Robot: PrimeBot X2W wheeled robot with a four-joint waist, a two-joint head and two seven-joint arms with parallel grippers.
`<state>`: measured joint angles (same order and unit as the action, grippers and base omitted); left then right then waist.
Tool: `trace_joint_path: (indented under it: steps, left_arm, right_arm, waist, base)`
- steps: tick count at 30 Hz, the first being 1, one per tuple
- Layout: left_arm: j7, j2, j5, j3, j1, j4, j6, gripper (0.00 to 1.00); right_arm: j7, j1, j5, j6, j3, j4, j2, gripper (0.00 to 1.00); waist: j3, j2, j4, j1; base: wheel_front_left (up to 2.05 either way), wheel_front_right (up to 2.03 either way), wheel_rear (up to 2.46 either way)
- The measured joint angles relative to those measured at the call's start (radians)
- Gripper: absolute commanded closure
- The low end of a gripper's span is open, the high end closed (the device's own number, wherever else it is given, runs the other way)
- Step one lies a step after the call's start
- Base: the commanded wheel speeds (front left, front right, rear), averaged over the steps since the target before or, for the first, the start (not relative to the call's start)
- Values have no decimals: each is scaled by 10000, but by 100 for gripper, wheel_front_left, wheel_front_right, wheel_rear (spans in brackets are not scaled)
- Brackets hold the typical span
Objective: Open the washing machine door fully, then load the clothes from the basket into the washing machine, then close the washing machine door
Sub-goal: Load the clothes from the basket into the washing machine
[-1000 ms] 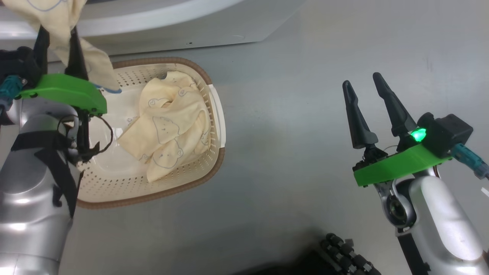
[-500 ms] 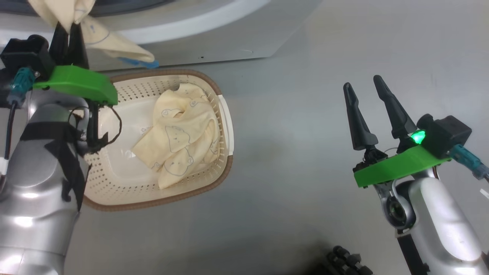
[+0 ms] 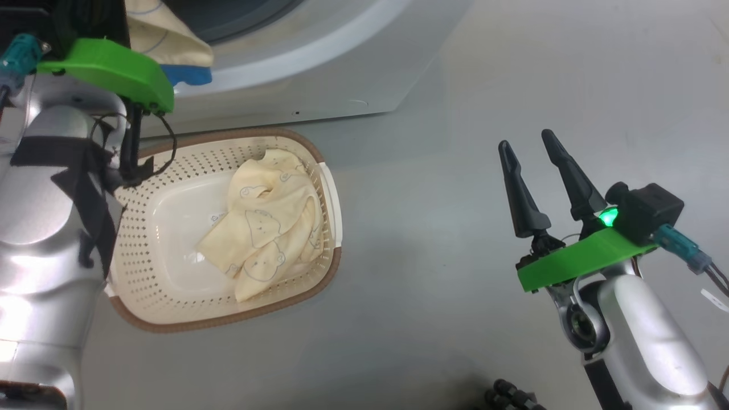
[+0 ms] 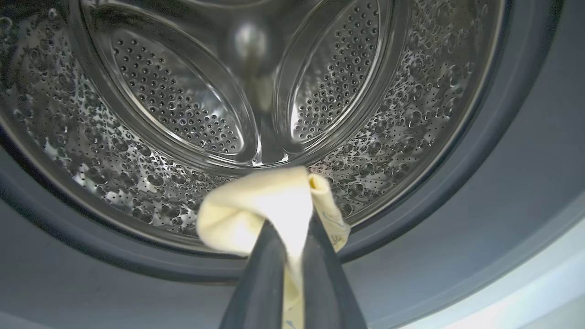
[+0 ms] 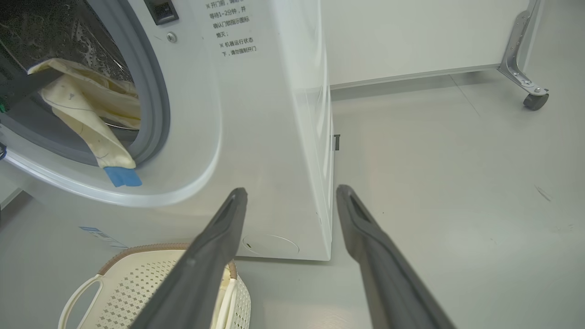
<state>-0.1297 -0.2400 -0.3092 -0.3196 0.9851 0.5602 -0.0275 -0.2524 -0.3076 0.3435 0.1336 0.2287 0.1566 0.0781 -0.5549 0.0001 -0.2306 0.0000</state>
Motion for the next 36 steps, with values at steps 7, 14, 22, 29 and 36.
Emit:
trace_joint_path:
  steps: [7,14,22,29,36]
  left_arm:
    - [573,-211,198,-222,999,828,-173,100]
    - [805,-314,291,-357,2192,1434,-290,100]
    - [1047,-550,548,-435,3491,2259,-345,100]
    - [1141,-727,642,-487,4404,2823,-422,100]
    - [1231,-917,863,-746,5262,3356,-514,100]
  right_arm:
    - [0,165,119,0,98,44,-2,0]
    - [0,159,178,0,171,23,-65,0]
    - [0,47,280,0,476,4,-194,0]
    - [0,-91,384,0,616,4,-236,0]
    - [0,-134,443,0,767,2,-278,0]
  waist:
    - [-59,0,-474,0]
    - [-568,0,-792,0]
    - [-1204,0,-1186,0]
    - [-1746,-1,-1384,1]
    - [-2314,0,-1476,2]
  base:
    - [0,0,0]
    - [0,0,0]
    - [0,0,0]
    - [0,0,0]
    - [0,0,0]
